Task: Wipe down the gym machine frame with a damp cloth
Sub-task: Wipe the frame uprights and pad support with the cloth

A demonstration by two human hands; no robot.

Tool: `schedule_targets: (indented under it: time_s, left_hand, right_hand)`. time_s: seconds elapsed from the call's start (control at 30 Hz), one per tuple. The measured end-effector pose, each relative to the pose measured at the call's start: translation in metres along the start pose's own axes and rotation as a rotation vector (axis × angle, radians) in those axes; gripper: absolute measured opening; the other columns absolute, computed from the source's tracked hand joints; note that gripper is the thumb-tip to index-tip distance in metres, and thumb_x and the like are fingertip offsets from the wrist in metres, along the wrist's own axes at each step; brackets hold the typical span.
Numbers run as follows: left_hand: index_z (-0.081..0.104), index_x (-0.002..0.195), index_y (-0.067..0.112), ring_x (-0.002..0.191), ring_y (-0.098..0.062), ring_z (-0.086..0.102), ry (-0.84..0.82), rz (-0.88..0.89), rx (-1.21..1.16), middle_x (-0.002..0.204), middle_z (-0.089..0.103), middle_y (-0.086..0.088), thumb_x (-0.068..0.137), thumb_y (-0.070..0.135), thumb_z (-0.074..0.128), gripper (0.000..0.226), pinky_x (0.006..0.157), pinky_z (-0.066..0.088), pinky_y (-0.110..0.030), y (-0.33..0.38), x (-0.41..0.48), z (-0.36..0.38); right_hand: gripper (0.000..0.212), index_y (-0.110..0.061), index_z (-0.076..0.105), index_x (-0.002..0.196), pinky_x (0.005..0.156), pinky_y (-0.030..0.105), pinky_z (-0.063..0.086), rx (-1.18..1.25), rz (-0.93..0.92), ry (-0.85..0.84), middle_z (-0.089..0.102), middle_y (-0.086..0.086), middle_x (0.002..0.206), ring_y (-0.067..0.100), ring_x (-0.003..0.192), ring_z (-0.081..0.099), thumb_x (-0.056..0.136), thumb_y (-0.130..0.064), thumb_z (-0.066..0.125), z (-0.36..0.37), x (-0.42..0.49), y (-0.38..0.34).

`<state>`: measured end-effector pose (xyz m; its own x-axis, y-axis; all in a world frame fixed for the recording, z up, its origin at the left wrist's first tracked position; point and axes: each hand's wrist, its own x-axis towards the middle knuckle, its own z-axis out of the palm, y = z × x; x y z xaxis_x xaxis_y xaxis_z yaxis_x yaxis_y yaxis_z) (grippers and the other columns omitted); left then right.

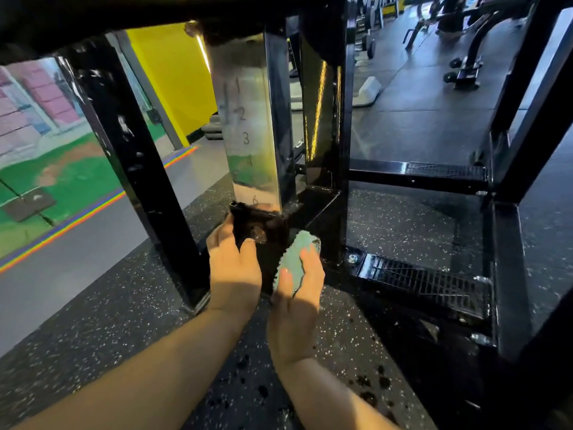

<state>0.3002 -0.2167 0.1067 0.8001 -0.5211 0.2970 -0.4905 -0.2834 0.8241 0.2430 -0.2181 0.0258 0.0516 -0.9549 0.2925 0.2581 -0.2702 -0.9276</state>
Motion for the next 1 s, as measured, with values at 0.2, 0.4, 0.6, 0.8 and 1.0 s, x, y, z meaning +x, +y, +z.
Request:
schedule_targets:
  time_s: [0.2, 0.4, 0.6, 0.8, 1.0]
  left_hand:
    - [0.036, 0.140, 0.001, 0.127, -0.032, 0.035, -0.005, 0.067, 0.030, 0.137, 0.035, -0.022, 0.093, 0.013, 0.046, 0.050, 0.108, 0.026, -0.029, -0.006, 0.002, 0.004]
    - [0.059, 0.113, -0.007, 0.113, -0.052, 0.047, -0.046, 0.096, -0.044, 0.124, 0.047, -0.037, 0.089, 0.005, 0.041, 0.032, 0.093, 0.046, -0.054, -0.006, -0.004, 0.004]
    - [0.044, 0.131, 0.005, 0.112, -0.027, 0.049, -0.007, 0.217, 0.067, 0.125, 0.040, -0.009, 0.089, 0.014, 0.049, 0.043, 0.097, 0.044, -0.043, -0.009, -0.021, 0.000]
    - [0.052, 0.113, 0.002, 0.099, -0.027, 0.049, 0.021, 0.471, 0.165, 0.107, 0.044, -0.004, 0.083, 0.029, 0.041, 0.043, 0.089, 0.043, -0.041, -0.005, -0.022, -0.002]
    - [0.032, 0.143, 0.007, 0.134, -0.023, 0.034, -0.080, -0.008, -0.011, 0.145, 0.035, -0.007, 0.060, 0.084, 0.055, 0.116, 0.113, 0.027, -0.039, 0.010, 0.013, 0.005]
  right_hand:
    - [0.022, -0.044, 0.043, 0.100, 0.094, 0.018, 0.030, -0.018, 0.024, 0.119, 0.041, -0.021, 0.109, 0.003, 0.107, 0.038, 0.080, -0.049, 0.049, 0.001, 0.041, -0.022]
    - [0.039, -0.028, 0.053, 0.125, 0.106, 0.021, 0.035, -0.028, -0.016, -0.004, 0.047, 0.000, 0.138, 0.009, 0.130, 0.043, 0.097, -0.046, 0.034, 0.021, 0.020, 0.004]
    - [0.054, -0.015, 0.060, 0.073, 0.060, 0.023, 0.042, 0.159, 0.509, -0.036, 0.058, -0.012, 0.061, 0.006, 0.059, 0.052, 0.082, -0.067, 0.045, 0.000, -0.012, 0.011]
    - [0.113, -0.011, 0.060, 0.126, 0.097, 0.038, 0.045, -0.003, 0.384, -0.095, 0.063, 0.005, 0.118, 0.020, 0.112, 0.058, 0.062, -0.098, 0.027, 0.005, 0.007, 0.024]
    - [0.046, -0.037, 0.028, 0.140, 0.120, 0.029, 0.014, 0.085, 0.182, -0.171, 0.021, -0.015, 0.154, 0.004, 0.145, 0.015, 0.096, -0.048, 0.036, -0.012, 0.068, 0.011]
